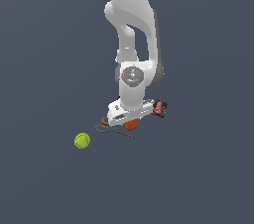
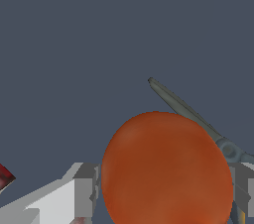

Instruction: Pick up a designated object from a clutter of objects.

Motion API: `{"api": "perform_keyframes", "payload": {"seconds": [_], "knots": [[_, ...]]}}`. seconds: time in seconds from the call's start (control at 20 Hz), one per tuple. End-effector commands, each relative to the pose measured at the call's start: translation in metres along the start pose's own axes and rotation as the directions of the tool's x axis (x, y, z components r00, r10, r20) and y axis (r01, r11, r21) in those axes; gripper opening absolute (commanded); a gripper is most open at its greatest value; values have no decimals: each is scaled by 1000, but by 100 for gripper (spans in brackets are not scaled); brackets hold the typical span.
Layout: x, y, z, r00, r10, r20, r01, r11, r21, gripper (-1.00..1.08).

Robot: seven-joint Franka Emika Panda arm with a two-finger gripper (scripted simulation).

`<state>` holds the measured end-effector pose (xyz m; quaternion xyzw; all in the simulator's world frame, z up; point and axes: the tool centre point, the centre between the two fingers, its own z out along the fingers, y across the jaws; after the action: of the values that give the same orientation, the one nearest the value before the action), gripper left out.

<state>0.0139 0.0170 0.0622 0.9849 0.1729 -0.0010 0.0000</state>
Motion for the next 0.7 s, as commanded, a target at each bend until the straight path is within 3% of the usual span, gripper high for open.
{"api": "perform_keyframes", "payload": {"seconds": [0.0,0.65], "knots": [[4,1,-12,1000,0,-3,0,1000,-1,-100],[40,12,-118,1000,-1,-3,1,1000,0,-100]]}}
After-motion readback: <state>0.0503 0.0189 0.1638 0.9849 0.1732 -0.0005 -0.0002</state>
